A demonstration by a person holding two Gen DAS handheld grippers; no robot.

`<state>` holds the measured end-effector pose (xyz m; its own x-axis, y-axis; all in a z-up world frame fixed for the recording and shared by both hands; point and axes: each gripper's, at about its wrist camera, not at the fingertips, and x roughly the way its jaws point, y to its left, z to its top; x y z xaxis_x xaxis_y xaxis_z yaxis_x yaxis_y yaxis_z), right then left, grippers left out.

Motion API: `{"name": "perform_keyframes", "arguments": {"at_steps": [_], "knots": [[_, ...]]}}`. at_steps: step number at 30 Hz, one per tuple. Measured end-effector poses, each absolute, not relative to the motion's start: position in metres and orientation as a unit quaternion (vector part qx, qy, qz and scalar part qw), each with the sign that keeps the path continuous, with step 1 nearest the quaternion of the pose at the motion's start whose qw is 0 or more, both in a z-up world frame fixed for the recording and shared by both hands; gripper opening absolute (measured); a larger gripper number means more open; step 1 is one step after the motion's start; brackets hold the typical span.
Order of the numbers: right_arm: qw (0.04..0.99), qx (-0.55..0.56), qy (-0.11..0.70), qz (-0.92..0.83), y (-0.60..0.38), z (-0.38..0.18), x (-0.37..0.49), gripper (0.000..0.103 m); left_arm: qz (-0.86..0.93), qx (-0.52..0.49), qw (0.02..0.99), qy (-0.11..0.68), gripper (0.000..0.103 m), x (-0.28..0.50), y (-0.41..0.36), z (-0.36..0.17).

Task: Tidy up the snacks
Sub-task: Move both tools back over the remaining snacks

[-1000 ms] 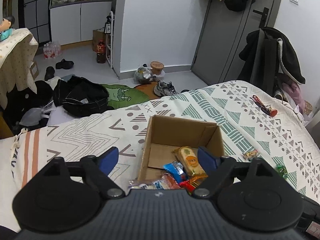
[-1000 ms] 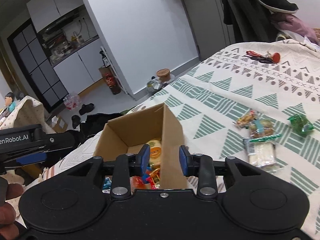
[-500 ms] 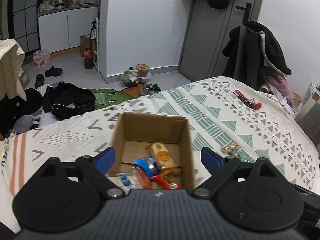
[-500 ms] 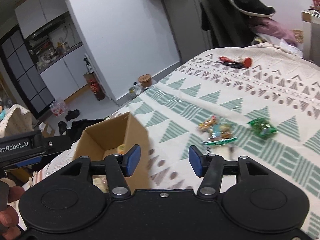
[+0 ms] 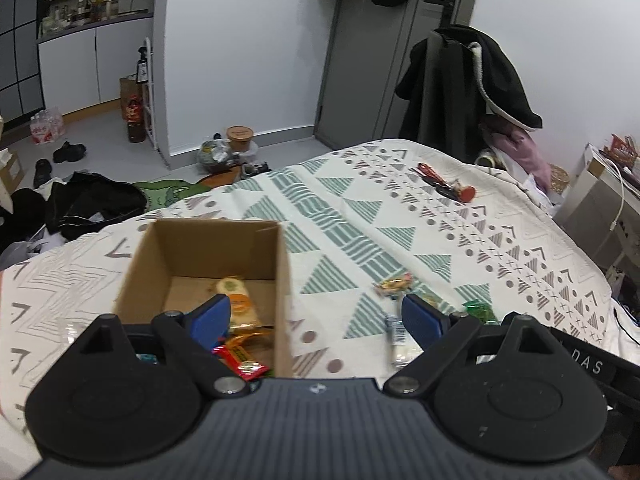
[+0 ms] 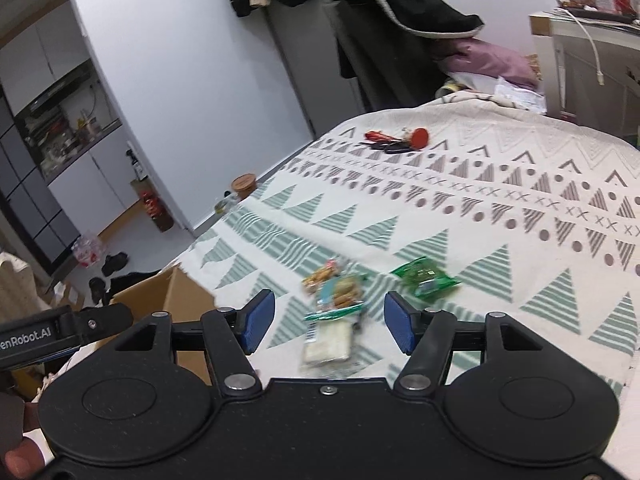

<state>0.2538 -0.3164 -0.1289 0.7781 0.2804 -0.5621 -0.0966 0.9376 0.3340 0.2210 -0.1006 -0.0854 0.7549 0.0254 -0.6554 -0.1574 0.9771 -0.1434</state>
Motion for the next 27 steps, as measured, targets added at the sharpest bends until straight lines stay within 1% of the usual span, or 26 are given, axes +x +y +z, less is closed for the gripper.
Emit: {"name": "perform_keyframes", "arguments": {"at_steps": [8, 10, 15, 18, 27], "knots": [[0.93, 0.159, 0.32, 0.081, -0.345, -0.138, 0.271, 0.061, 0.038, -0.087, 0.929, 0.359, 0.092, 0.236, -0.129, -0.098], [0.929, 0.162, 0.322, 0.08, -0.349, -0.14, 0.273, 0.063, 0.037, -0.086, 0.927, 0.362, 0.092, 0.241, -0.135, -0.102], [0.931, 0.156, 0.32, 0.083, -0.354, -0.144, 0.277, 0.073, 0.035, -0.084, 0.924, 0.371, 0.092, 0.254, -0.15, -0.117], [0.929, 0.16, 0.322, 0.08, -0.357, -0.148, 0.282, 0.075, 0.033, -0.085, 0.921, 0.38, 0.092, 0.262, -0.158, -0.128], [0.92, 0.174, 0.344, 0.063, -0.365, -0.168, 0.3, 0.075, 0.026, -0.091, 0.908, 0.408, 0.092, 0.286, -0.182, -0.163]]}}
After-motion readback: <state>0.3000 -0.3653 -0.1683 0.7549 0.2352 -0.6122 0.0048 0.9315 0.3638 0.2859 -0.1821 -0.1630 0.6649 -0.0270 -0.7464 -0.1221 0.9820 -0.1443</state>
